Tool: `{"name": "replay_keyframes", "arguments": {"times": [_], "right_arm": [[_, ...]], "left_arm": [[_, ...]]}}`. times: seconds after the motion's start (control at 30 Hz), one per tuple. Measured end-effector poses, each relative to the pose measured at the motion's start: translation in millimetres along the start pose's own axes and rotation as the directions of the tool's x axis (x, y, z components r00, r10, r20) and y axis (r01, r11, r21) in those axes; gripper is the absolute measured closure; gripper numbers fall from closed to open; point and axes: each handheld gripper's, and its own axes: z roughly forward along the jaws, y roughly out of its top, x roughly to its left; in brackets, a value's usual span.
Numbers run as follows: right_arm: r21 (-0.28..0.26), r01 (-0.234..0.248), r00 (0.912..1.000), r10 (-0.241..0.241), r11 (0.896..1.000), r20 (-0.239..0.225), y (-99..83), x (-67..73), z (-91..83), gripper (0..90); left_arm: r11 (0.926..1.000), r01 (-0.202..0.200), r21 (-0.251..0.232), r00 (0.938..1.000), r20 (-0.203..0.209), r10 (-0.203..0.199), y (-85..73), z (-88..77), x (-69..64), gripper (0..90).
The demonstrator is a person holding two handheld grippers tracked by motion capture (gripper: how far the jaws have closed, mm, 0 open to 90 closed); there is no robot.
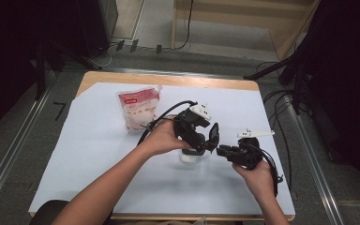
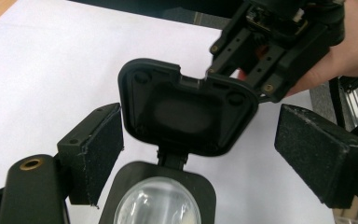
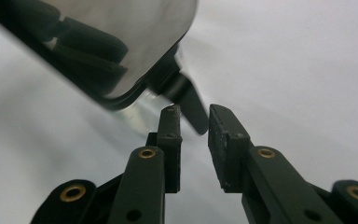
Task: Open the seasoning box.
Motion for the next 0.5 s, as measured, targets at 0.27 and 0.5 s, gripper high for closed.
{"name": "replay_keyframes", "arguments": {"times": [0.27,0.5], "right_arm": [[0.014,0.027,0.999,-0.027,1.0,-0.035,-8.9,18.1,-2.8,68.1],[-0.001,0.066,0.9947,-0.066,0.998,-0.079,-17.4,37.5,-10.5,65.8]], "left_arm": [[0.9975,0.07,0.005,0.9974,-0.018,-0.07,-13.6,-17.6,4.1,27.1],[0.9884,0.147,-0.039,0.9891,0.018,-0.146,-31.6,-30.5,14.1,39.8]]}}
